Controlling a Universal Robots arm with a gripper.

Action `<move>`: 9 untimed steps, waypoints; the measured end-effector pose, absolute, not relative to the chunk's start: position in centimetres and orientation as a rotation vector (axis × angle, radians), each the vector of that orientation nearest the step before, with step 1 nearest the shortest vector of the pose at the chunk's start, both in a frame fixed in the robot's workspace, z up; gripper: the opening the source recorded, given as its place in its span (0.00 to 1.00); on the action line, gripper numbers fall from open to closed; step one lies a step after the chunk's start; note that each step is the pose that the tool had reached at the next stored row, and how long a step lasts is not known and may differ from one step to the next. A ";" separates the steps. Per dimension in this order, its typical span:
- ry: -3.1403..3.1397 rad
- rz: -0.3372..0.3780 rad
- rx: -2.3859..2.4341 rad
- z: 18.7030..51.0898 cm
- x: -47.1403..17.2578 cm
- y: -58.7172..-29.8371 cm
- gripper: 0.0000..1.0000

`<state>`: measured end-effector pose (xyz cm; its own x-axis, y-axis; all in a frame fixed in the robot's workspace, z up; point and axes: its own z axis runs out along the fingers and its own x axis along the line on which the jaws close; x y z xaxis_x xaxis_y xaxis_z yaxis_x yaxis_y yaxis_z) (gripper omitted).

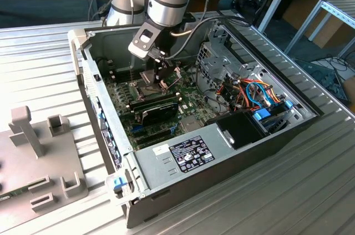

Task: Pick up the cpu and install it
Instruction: 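Place the cpu into insertion slot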

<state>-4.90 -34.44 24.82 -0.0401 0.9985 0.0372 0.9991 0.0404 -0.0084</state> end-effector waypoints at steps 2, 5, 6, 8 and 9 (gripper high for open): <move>-2.250 -0.030 -2.145 24.5 -4.9 -34.4 0.54; -2.255 -0.030 -2.140 24.1 -4.9 -34.4 0.54; -2.255 -0.030 -2.140 23.8 -4.9 -34.4 0.54; -2.255 -0.030 -2.140 23.5 -4.9 -34.4 0.54; -2.255 -0.030 -2.140 23.3 -4.9 -34.4 0.54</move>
<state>-4.92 -34.43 23.29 -0.0521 0.9979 0.0372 0.9986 0.0525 -0.0085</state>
